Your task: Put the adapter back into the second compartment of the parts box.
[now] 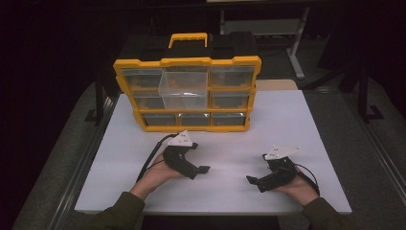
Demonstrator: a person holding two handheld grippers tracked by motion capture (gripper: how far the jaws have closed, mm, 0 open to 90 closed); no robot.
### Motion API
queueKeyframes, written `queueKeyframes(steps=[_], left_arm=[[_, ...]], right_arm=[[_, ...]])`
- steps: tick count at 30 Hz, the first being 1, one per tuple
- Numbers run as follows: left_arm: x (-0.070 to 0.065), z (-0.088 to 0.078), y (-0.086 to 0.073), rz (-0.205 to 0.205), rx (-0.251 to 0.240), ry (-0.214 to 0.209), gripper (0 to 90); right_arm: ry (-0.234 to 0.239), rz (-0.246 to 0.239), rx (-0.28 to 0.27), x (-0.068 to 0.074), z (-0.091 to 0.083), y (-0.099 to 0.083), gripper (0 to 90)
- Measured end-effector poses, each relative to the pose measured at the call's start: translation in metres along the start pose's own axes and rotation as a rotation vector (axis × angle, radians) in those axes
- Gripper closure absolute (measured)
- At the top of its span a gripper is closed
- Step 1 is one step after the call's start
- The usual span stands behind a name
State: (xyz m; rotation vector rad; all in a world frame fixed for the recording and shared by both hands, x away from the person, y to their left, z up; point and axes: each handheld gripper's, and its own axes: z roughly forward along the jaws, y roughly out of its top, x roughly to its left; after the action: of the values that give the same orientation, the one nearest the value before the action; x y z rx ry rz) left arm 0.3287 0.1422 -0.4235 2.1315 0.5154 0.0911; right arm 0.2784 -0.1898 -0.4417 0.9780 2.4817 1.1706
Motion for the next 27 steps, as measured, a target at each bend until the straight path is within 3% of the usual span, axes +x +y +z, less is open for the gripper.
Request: queueKeyframes(steps=[9, 18, 27], left_arm=[[-0.003, 0.006, 0.001, -0.007, 0.005, 0.008, 2.9], [-0.007, 0.009, -0.004, 0.003, 0.022, 0.054, 13.1], [-0.010, 0.011, -0.007, -0.001, 0.029, 0.068, 17.4]], right_arm=[[0.001, 0.000, 0.000, 0.000, 0.000, 0.000, 0.0], [0.002, -0.001, 0.001, 0.000, 0.000, 0.000, 0.0], [0.002, -0.002, 0.003, 0.001, 0.000, 0.000, 0.0]])
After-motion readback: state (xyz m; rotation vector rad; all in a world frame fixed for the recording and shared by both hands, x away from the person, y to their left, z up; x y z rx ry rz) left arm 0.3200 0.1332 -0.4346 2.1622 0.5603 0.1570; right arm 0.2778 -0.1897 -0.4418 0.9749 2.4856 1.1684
